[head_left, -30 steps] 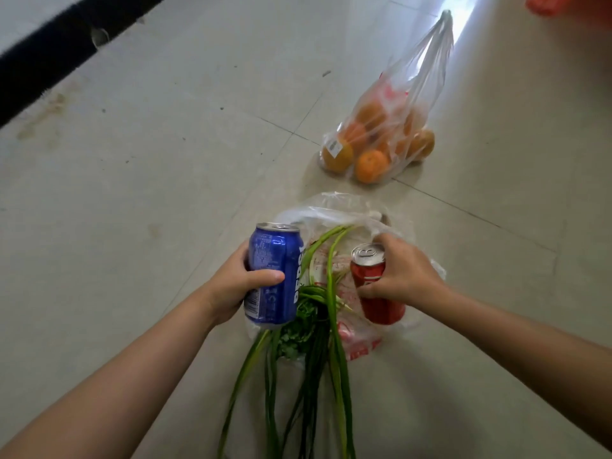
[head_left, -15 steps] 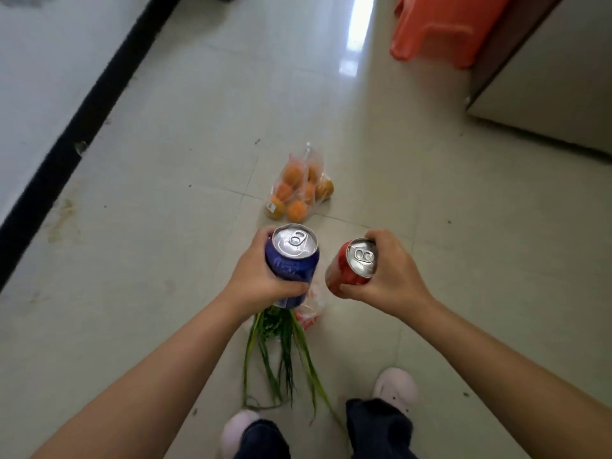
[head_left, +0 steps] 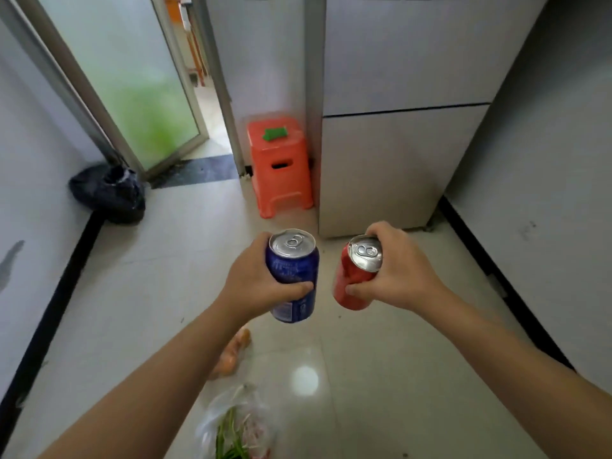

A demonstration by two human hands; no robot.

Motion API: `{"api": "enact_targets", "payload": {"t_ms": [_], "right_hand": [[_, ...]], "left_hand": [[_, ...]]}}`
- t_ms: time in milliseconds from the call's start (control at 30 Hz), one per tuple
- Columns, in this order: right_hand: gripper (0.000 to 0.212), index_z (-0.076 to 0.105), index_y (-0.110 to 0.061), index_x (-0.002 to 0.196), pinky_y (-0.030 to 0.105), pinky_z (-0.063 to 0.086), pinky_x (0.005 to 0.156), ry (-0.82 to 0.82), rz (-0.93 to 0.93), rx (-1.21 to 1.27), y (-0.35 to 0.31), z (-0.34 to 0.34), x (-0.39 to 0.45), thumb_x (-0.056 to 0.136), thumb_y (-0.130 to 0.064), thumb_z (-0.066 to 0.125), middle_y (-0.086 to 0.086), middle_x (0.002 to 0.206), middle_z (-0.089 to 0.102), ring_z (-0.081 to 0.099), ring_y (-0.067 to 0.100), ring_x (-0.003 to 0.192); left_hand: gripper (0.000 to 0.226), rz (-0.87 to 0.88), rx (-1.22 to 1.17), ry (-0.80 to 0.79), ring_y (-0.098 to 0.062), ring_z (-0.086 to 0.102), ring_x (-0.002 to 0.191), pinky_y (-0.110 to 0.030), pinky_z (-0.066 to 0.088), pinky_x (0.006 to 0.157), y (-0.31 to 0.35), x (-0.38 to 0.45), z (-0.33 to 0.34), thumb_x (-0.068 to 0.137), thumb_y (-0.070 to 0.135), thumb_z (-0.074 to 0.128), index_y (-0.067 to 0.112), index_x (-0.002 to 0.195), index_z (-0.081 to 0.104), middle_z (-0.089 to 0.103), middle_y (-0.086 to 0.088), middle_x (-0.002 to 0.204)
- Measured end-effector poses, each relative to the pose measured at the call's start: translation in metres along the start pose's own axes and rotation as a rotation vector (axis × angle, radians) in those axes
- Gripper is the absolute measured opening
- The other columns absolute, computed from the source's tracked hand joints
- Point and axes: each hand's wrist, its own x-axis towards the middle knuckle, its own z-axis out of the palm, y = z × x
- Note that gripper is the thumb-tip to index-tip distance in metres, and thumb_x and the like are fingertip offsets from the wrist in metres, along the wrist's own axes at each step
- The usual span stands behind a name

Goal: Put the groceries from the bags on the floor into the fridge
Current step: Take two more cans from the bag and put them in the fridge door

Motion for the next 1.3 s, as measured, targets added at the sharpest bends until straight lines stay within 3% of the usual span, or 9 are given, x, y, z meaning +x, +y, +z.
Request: {"api": "enact_targets", "payload": {"t_ms": [100,267,367,500,600,800,867,1133,1300], "right_hand": [[0.062,0.046,-0.019,0.096,0.024,0.039,0.068,0.051,-0.016,-0.010,0.022,-0.080,0.019,0.049,-0.025,0.085,-0.003,0.092,0.051,0.052,0.019,0.091],[0.064,0.048,-0.016,0.105,0.024,0.038,0.069,0.103,-0.042,-0.119,0.061,-0.200,0.046,0.053,-0.027,0.083,-0.002,0.097,0.054,0.048,0.018,0.091],[0.062,0.051,-0.013,0.104,0.026,0.043,0.074,0.156,-0.034,-0.144,0.081,-0.257,0.063,0.053,-0.027,0.084,0.004,0.106,0.061,0.050,0.018,0.089],[0.065,0.052,-0.010,0.108,0.037,0.052,0.083,0.207,-0.008,-0.176,0.096,-0.322,0.091,0.054,-0.026,0.085,0.006,0.107,0.059,0.057,0.024,0.095],[0.064,0.051,-0.010,0.109,0.036,0.051,0.080,0.273,0.005,-0.206,0.103,-0.366,0.125,0.056,-0.024,0.084,0.002,0.099,0.054,0.056,0.023,0.092],[0.065,0.050,-0.011,0.112,0.027,0.042,0.067,0.490,0.017,-0.226,0.113,-0.458,0.217,0.057,-0.019,0.084,0.001,0.099,0.050,0.049,0.019,0.087],[0.064,0.051,-0.010,0.110,0.024,0.040,0.060,0.574,0.017,-0.224,0.116,-0.491,0.247,0.057,-0.018,0.085,0.001,0.098,0.049,0.049,0.019,0.087],[0.065,0.054,-0.006,0.114,0.026,0.043,0.076,1.007,-0.048,-0.351,0.128,-0.620,0.325,0.058,-0.021,0.084,0.001,0.099,0.053,0.051,0.017,0.090],[0.065,0.055,-0.004,0.114,0.019,0.033,0.079,1.230,-0.164,-0.496,0.141,-0.703,0.370,0.060,-0.025,0.082,0.014,0.118,0.058,0.053,0.026,0.107]], "left_hand": [[0.065,0.103,0.122,-0.006,-0.011,0.055,0.091,-0.023,0.045,0.081,0.079,0.037,0.027,0.044,0.032,0.073,0.040,0.099,0.041,0.053,0.025,0.089],[0.070,0.238,0.328,-0.022,-0.015,0.058,0.093,-0.025,0.048,0.080,0.186,0.093,0.075,0.051,0.025,0.083,0.019,0.113,0.050,0.057,0.010,0.096],[0.068,0.305,0.449,-0.010,-0.021,0.059,0.104,-0.031,0.050,0.087,0.241,0.127,0.099,0.060,0.021,0.082,0.014,0.119,0.048,0.062,0.000,0.111],[0.066,0.388,0.495,0.045,-0.025,0.059,0.100,-0.031,0.047,0.080,0.305,0.180,0.116,0.062,0.023,0.080,0.014,0.118,0.046,0.063,-0.003,0.113],[0.066,0.438,0.451,0.087,-0.021,0.053,0.092,-0.027,0.042,0.074,0.349,0.228,0.119,0.063,0.022,0.080,0.015,0.118,0.044,0.062,-0.002,0.112],[0.071,0.592,0.305,0.110,-0.021,0.054,0.098,-0.032,0.048,0.078,0.433,0.348,0.122,0.063,0.017,0.082,0.015,0.122,0.043,0.057,-0.002,0.110],[0.069,0.646,0.272,0.115,-0.017,0.050,0.094,-0.029,0.044,0.075,0.463,0.386,0.121,0.064,0.016,0.082,0.014,0.122,0.043,0.052,0.002,0.102],[0.069,0.871,0.032,0.188,-0.020,0.054,0.098,-0.033,0.050,0.084,0.590,0.512,0.148,0.063,0.013,0.083,0.013,0.119,0.044,0.055,-0.001,0.105],[0.072,1.029,-0.114,0.360,-0.022,0.056,0.106,-0.029,0.047,0.082,0.674,0.558,0.172,0.065,0.013,0.081,0.011,0.124,0.042,0.058,-0.007,0.120]]}}
